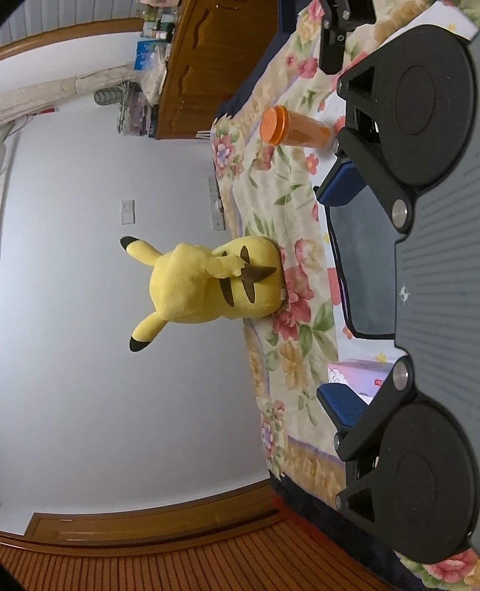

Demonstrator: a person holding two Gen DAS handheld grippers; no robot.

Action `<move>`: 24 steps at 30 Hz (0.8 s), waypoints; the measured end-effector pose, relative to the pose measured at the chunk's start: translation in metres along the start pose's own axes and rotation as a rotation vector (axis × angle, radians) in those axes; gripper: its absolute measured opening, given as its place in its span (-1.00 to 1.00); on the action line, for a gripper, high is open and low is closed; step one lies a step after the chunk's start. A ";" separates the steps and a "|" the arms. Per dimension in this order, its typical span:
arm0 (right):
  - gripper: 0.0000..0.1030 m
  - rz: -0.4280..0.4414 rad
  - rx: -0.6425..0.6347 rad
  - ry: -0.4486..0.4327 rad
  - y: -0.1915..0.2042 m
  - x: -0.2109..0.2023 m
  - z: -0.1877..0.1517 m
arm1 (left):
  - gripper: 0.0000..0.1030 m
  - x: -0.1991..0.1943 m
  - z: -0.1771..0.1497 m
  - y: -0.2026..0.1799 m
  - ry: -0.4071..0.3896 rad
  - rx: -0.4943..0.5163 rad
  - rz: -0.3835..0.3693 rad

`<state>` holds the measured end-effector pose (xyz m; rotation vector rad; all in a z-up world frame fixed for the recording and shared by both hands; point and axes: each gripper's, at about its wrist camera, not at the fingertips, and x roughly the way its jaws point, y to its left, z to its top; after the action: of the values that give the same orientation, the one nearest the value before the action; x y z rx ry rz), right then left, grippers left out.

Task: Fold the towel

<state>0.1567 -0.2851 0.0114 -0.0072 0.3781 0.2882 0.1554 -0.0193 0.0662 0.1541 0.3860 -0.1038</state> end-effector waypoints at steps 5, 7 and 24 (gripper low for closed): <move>1.00 -0.011 0.027 -0.009 -0.002 -0.016 0.004 | 1.00 -0.019 0.002 -0.005 -0.012 0.008 0.009; 1.00 -0.015 0.029 -0.014 -0.002 -0.021 0.005 | 1.00 -0.026 0.003 -0.005 -0.010 0.004 0.006; 1.00 -0.014 0.032 -0.038 0.011 -0.064 -0.002 | 1.00 -0.080 -0.008 -0.015 -0.022 0.003 0.008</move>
<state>0.0965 -0.2919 0.0335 0.0274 0.3445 0.2683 0.0765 -0.0266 0.0875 0.1572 0.3636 -0.0978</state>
